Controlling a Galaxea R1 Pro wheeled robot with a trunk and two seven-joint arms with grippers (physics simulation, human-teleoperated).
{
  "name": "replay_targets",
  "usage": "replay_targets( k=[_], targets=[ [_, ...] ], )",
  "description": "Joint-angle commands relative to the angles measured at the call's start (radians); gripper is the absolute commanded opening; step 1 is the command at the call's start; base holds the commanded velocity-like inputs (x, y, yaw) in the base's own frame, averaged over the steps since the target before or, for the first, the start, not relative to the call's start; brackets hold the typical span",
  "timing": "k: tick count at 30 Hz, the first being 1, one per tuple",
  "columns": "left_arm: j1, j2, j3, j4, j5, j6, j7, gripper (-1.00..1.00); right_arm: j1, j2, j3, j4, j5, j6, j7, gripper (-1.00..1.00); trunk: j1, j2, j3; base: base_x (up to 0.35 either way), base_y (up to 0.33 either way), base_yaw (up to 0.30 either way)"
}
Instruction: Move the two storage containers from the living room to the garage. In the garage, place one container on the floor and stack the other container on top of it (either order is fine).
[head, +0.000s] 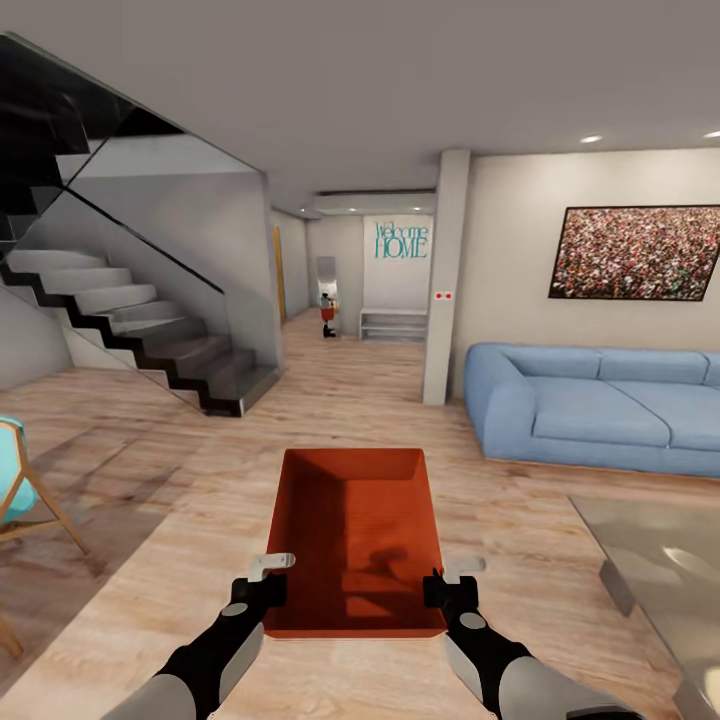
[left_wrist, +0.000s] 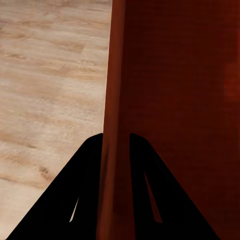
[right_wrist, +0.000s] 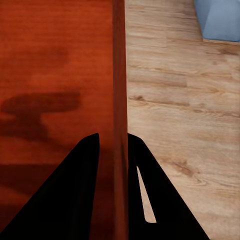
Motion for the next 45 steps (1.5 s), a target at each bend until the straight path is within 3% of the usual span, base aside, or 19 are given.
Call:
replay_targets(
  k=[1, 10, 11, 17, 20, 31, 45],
  targets=[
    [-0.001, 0.027, 0.021, -0.001, 0.002, -0.001, 0.088, -1.0, -0.001, 0.001, -0.045, -0.002, 0.017, 0.002, -0.002, -1.0, 0.001, -0.001, -0.002, 0.322, 0.0, 0.0],
    [-0.001, 0.032, 0.022, -0.001, 0.002, -0.001, 0.088, -1.0, -0.001, 0.001, -0.044, -0.002, 0.017, 0.003, -0.002, -1.0, 0.001, -0.001, -0.002, 0.323, 0.0, 0.0],
    [0.002, 0.007, -0.003, 0.006, 0.01, 0.002, 0.014, -1.0, -0.001, 0.006, 0.004, 0.003, 0.003, 0.002, -0.009, -1.0, 0.001, -0.001, -0.002, 0.041, 0.0, 0.0],
    [0.003, 0.01, 0.0, 0.001, 0.01, 0.002, 0.002, -1.0, -0.001, 0.012, 0.091, 0.004, -0.069, 0.002, -0.025, -1.0, 0.001, -0.001, -0.002, 0.02, 0.0, 0.0],
    [0.004, 0.018, -0.01, -0.005, 0.019, -0.011, 0.003, -1.0, -0.001, 0.016, 0.115, 0.013, -0.084, 0.001, -0.035, -1.0, 0.001, -0.001, -0.002, 0.009, 0.0, 0.0],
    [0.005, 0.021, -0.109, 0.009, 0.13, -0.028, 0.026, -1.0, -0.001, 0.008, 0.066, 0.02, -0.028, 0.001, -0.017, -1.0, 0.001, -0.001, -0.002, 0.232, 0.0, 0.0],
    [0.005, 0.028, -0.125, 0.015, 0.148, -0.03, 0.031, -1.0, -0.001, 0.007, 0.066, 0.026, -0.033, -0.001, -0.022, -1.0, 0.001, -0.001, -0.002, 0.297, 0.0, 0.0]
  ],
)
